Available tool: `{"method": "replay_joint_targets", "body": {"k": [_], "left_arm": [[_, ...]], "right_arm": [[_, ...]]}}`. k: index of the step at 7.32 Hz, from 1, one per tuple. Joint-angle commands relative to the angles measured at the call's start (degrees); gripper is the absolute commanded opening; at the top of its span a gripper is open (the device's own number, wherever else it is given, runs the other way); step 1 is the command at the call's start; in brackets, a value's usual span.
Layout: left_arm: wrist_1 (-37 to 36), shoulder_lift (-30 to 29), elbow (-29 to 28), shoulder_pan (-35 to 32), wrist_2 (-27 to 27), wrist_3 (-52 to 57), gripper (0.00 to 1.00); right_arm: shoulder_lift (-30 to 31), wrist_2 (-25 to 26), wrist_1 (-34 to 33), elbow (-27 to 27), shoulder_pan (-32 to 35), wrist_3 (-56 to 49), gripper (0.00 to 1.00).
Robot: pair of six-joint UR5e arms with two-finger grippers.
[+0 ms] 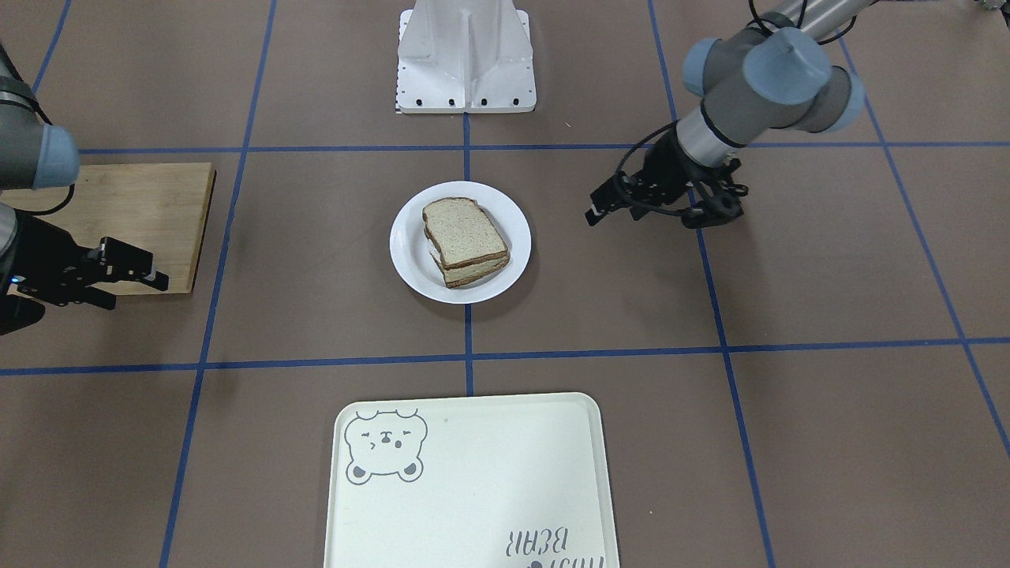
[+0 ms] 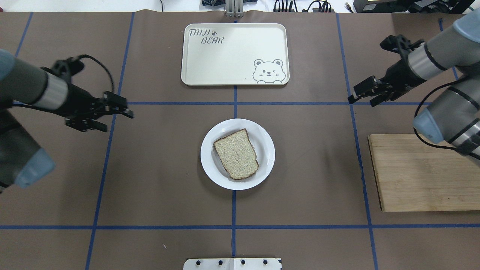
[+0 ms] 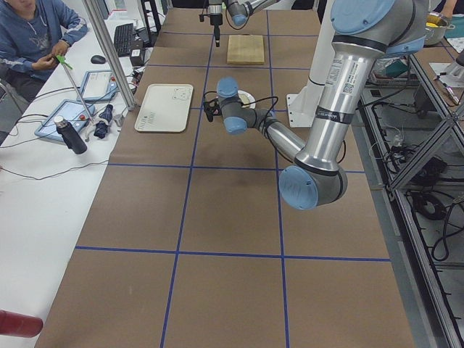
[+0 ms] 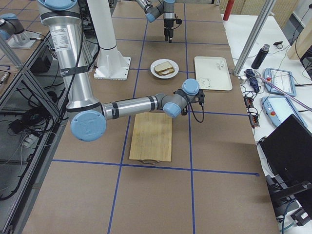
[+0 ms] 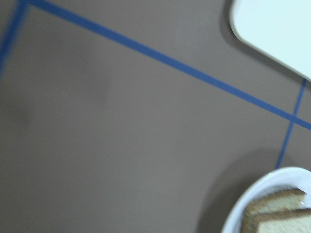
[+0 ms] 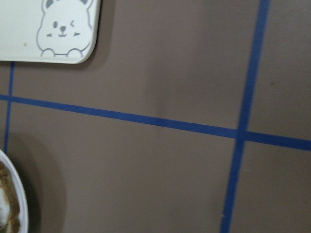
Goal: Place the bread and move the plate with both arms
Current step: 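Move the left gripper to the plate rim nearest it while the right arm withdraws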
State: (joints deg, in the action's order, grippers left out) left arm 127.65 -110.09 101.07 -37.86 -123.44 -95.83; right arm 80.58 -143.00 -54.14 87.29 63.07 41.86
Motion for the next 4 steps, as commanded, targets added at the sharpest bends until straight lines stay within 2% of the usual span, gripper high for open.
{"method": "replay_joint_targets", "body": {"k": [1,2,3,4], "left_arm": [[10.53,-2.66,-5.14,3.84,1.36,-6.00,0.97],[15.39,-2.67,-7.62,3.85,1.36,-6.99,0.97],[15.78,-2.85,-9.03,4.02,1.45,-6.91,0.97],[15.87,-3.54,-10.00,4.37,1.80,-7.00,0.97]], "right_arm": [[3.26,6.38,-9.68,-0.10,2.84,-16.27,1.00],[3.09,6.85,-18.81,0.08,7.64,-27.68,1.00],[2.83,6.85,-24.82,0.60,11.08,-34.84,1.00],[2.83,6.85,-26.70,0.87,12.68,-36.66,1.00]]}}
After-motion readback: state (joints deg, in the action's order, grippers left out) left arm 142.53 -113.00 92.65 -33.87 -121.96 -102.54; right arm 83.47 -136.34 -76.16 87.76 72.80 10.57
